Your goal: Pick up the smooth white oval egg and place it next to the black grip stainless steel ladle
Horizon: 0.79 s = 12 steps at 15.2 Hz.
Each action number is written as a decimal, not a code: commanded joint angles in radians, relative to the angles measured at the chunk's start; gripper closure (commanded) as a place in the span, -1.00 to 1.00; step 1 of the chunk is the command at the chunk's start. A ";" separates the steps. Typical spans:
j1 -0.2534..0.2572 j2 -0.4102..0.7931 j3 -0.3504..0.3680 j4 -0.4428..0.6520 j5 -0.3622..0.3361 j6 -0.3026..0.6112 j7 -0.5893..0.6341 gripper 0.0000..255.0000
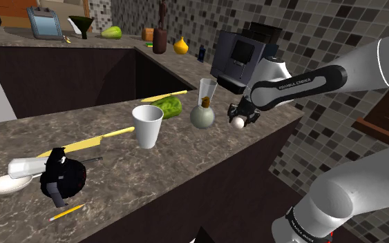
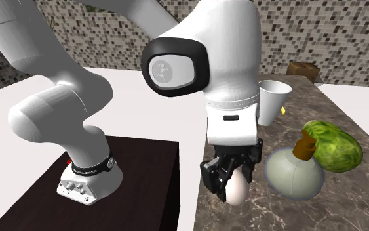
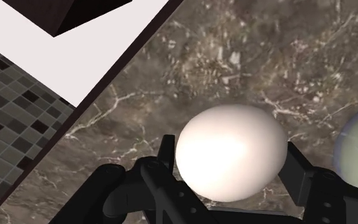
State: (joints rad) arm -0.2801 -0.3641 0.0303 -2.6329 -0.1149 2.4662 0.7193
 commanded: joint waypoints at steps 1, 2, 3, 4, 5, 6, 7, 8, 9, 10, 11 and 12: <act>0.002 -0.018 -0.002 0.017 0.004 -0.035 -0.007 1.00; 0.003 -0.026 -0.003 0.024 0.006 -0.051 -0.009 1.00; 0.004 -0.034 -0.003 0.032 0.008 -0.066 -0.011 1.00; 0.004 -0.042 -0.004 0.040 0.010 -0.082 -0.013 1.00; 0.005 -0.049 -0.004 0.048 0.012 -0.097 -0.015 1.00; 0.006 -0.056 -0.004 0.057 0.013 -0.113 -0.017 1.00; 0.007 -0.063 -0.005 0.065 0.015 -0.128 -0.019 1.00; 0.007 -0.069 -0.005 0.074 0.016 -0.143 -0.021 1.00; 0.008 -0.076 -0.005 0.083 0.017 -0.159 -0.022 1.00; 0.008 -0.081 -0.006 0.092 0.018 -0.174 -0.024 1.00; 0.009 -0.087 -0.006 0.102 0.020 -0.189 -0.026 1.00; 0.009 -0.091 -0.006 0.109 0.021 -0.200 -0.027 1.00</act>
State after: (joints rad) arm -0.2711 -0.4525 0.0246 -2.5332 -0.0952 2.2786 0.6941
